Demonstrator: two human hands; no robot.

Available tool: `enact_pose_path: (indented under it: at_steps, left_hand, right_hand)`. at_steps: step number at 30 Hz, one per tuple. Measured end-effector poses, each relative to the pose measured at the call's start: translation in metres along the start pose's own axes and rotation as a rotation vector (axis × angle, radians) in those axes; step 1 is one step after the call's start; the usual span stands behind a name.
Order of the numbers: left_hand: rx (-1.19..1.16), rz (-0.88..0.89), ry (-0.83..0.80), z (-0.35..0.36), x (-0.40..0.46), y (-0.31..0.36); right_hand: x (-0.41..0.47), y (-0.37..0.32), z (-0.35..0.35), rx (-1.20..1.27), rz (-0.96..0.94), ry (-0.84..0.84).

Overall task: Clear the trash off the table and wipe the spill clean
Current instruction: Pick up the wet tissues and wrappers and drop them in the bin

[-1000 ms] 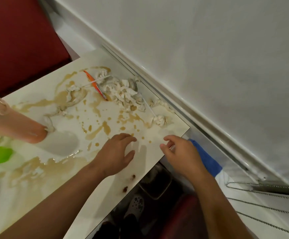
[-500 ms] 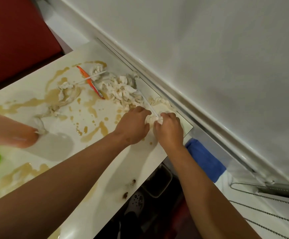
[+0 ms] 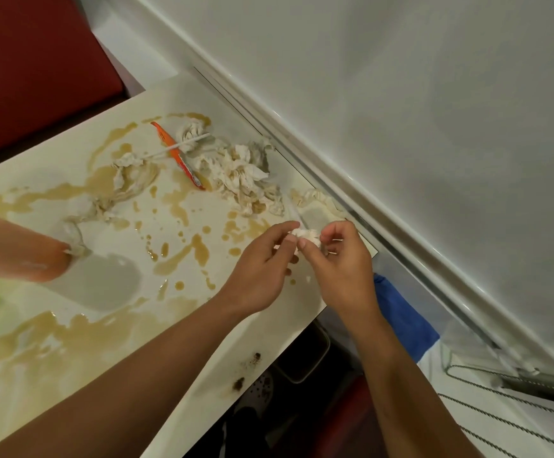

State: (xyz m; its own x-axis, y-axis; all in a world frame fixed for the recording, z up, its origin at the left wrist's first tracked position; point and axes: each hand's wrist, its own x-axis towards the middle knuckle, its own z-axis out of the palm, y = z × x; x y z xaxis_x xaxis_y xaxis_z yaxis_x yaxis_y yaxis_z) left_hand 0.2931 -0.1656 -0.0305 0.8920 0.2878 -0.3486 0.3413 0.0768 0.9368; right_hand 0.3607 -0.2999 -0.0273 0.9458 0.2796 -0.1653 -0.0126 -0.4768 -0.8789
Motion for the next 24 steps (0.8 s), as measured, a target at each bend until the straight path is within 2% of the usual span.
enact_pose_path:
  at_steps: [2, 4, 7, 10, 14, 17, 21, 24]
  left_hand:
    - [-0.185, -0.115, 0.002, -0.001, -0.006, 0.002]
    - [-0.217, -0.160, 0.042, -0.006, -0.010, 0.002]
    - [-0.176, -0.167, 0.167, -0.017, -0.015, -0.004]
    - [-0.027, -0.175, 0.250, -0.034, -0.023, -0.013]
    - [0.144, -0.187, 0.251, -0.055, -0.041, -0.016]
    - [0.197, -0.155, 0.255, -0.067, -0.054, -0.016]
    - [0.133, -0.142, 0.316, -0.078, -0.069, -0.013]
    - [0.062, -0.168, 0.360, -0.085, -0.077, -0.014]
  right_hand:
    - [-0.003, -0.004, 0.006, 0.130, 0.050, -0.065]
    - [-0.005, -0.005, 0.013, 0.233, 0.070, -0.179]
    - [0.000, -0.002, 0.021, 0.202, 0.038, -0.252]
    - [0.015, -0.002, 0.026, 0.125, 0.026, -0.215]
    - [0.049, -0.014, 0.038, -0.078, -0.107, -0.140]
    - [0.081, -0.015, 0.060, -0.327, -0.254, -0.160]
    - [0.111, -0.009, 0.085, -0.679, -0.305, -0.280]
    - [0.116, -0.003, 0.091, -0.817, -0.338, -0.276]
